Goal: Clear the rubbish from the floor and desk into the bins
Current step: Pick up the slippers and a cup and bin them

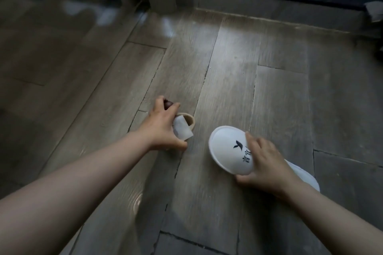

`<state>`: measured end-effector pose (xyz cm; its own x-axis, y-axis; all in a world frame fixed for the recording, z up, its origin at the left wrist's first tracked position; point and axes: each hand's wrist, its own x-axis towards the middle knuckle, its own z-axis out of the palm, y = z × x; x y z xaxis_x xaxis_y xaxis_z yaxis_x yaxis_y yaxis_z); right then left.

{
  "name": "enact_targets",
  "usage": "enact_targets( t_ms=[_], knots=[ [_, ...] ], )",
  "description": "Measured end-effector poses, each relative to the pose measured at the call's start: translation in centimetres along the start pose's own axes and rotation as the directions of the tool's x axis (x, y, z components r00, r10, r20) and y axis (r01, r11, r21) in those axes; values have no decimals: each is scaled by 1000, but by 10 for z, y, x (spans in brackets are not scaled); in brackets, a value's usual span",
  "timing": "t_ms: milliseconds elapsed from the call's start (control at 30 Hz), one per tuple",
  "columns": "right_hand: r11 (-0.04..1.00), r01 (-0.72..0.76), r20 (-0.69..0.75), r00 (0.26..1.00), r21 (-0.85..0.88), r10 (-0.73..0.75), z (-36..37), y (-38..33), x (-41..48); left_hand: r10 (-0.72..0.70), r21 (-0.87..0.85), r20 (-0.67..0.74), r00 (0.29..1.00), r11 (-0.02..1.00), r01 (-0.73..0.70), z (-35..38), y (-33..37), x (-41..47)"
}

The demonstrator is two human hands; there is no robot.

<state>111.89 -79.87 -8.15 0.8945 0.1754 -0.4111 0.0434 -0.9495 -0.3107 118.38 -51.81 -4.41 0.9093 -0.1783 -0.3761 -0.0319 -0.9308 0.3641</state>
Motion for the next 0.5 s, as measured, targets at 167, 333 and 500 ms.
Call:
enact_targets(
  t_ms=[167, 333, 500],
  knots=[
    [969, -188, 55, 982, 157, 181, 0, -20, -62, -59, 2, 80, 995, 998, 59, -21, -13, -65],
    [934, -301, 142, 950, 194, 277, -13, -67, -144, -85, -28, 167, 982, 995, 91, -57, -1, -143],
    [908, -359, 172, 930, 218, 326, -93, -94, -229, -56, -33, 258, 965, 997, 66, -128, 46, -213]
  ],
)
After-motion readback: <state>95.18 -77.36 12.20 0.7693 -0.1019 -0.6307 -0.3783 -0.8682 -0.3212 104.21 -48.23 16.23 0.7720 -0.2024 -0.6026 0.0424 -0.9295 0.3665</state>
